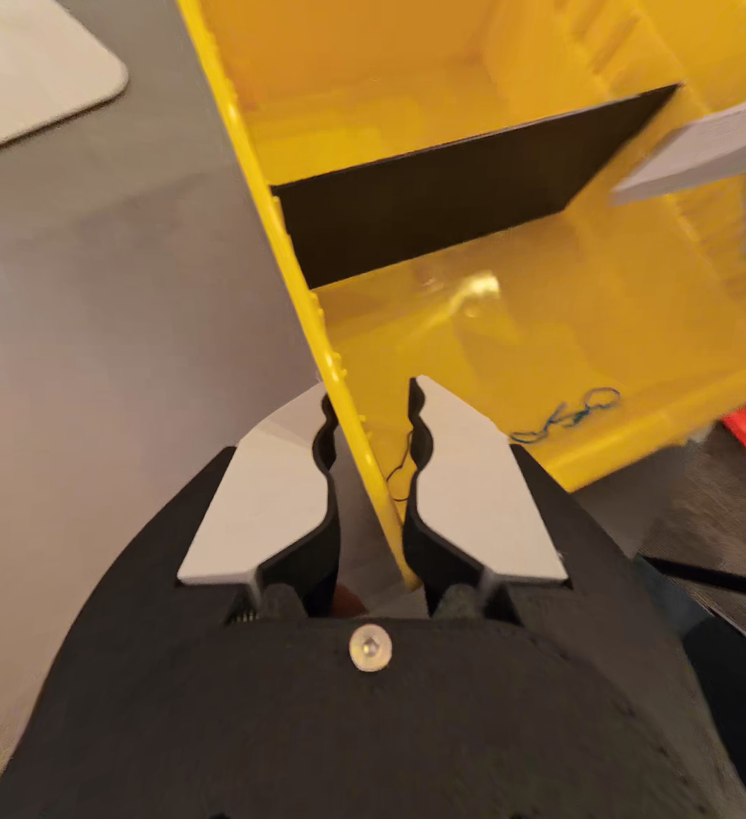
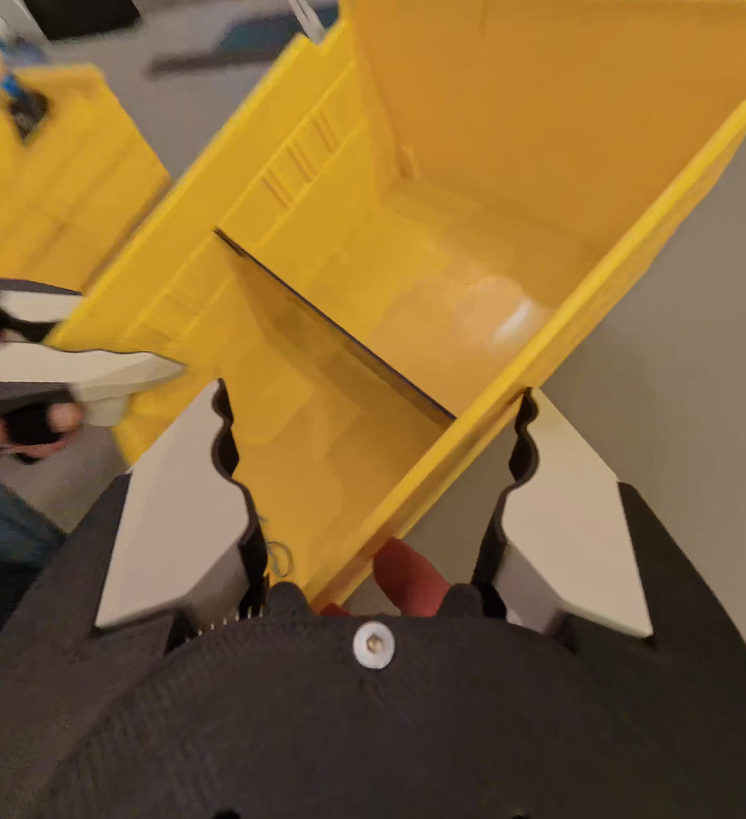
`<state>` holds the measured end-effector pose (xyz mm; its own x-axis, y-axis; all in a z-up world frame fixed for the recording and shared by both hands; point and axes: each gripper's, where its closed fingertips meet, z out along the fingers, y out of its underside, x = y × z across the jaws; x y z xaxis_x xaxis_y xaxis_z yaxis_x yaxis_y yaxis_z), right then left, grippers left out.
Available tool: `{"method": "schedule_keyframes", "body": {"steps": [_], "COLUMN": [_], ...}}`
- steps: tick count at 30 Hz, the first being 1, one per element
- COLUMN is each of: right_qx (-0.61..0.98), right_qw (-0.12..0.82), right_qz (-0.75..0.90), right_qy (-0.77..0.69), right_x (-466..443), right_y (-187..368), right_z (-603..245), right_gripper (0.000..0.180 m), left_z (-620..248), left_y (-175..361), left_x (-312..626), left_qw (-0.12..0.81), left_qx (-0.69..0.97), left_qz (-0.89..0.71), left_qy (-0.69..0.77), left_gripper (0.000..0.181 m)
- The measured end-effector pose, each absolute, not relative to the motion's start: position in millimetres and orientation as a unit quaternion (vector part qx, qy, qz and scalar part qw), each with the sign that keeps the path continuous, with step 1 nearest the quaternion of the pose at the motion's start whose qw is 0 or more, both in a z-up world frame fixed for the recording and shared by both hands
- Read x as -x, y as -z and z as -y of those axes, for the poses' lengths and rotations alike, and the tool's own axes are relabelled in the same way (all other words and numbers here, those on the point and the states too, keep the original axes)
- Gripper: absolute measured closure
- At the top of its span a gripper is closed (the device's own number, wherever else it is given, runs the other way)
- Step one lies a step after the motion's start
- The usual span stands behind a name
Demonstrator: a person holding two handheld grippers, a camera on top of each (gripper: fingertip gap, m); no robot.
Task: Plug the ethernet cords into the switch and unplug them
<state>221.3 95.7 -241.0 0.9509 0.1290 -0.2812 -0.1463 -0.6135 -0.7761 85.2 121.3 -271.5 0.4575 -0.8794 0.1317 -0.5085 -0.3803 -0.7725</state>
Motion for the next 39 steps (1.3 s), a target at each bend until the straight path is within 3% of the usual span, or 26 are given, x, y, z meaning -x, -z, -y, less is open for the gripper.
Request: {"method": "schedule_keyframes", "body": {"steps": [5,8,12,15,18,22,25,27,29,32,39], "right_qx": [0.923,0.924,0.932,0.938,0.943,0.945,0.946,0.947,0.949,0.949,0.948], "right_qw": [0.378,0.377,0.356,0.336,0.322,0.314,0.315,0.315,0.311,0.312,0.315], "right_qz": [0.033,0.034,0.057,0.072,0.088,0.092,0.079,0.069,0.055,0.033,0.012], "right_qy": [-0.067,-0.062,-0.031,-0.032,-0.011,-0.016,-0.001,0.012,0.019,0.018,0.033], "right_x": [-256.3,-269.0,-286.1,-297.5,-318.9,-340.3,-361.6,-378.8,-396.4,-419.0,-455.5], "right_y": [273.7,275.4,277.4,278.9,279.7,281.1,279.4,279.3,280.6,281.2,280.9], "right_z": [-95.0,-97.0,-96.4,-93.9,-91.0,-88.9,-87.1,-84.7,-81.0,-75.1,-63.2], "right_gripper": [0.084,0.107,0.124,0.136,0.158,0.166,0.167,0.166,0.165,0.165,0.163], "left_z": [-84.9,-104.9,-137.3,-185.7,-238.6,-272.6,-272.7,-273.2,-270.5,-268.6,-243.2], "left_y": [269.6,238.5,183.5,161.7,165.9,219.5,269.7,275.2,277.5,278.4,279.1], "left_x": [-99.1,-80.4,-9.6,88.3,210.1,341.0,373.4,362.2,350.7,357.4,395.4], "left_qw": [0.266,0.348,0.456,0.505,0.497,0.409,0.345,0.368,0.362,0.36,0.356], "left_qx": [0.755,0.75,0.732,0.748,0.786,0.857,0.897,0.899,0.9,0.899,0.91], "left_qz": [-0.498,-0.472,-0.457,-0.426,-0.36,-0.278,-0.261,-0.237,-0.227,-0.236,-0.2], "left_qy": [0.332,0.306,0.219,0.069,-0.076,-0.143,-0.088,0.005,0.085,0.074,0.068], "left_gripper": [0.114,0.094,0.104,0.106,0.103,0.098,0.112,0.152,0.161,0.176,0.176]}}
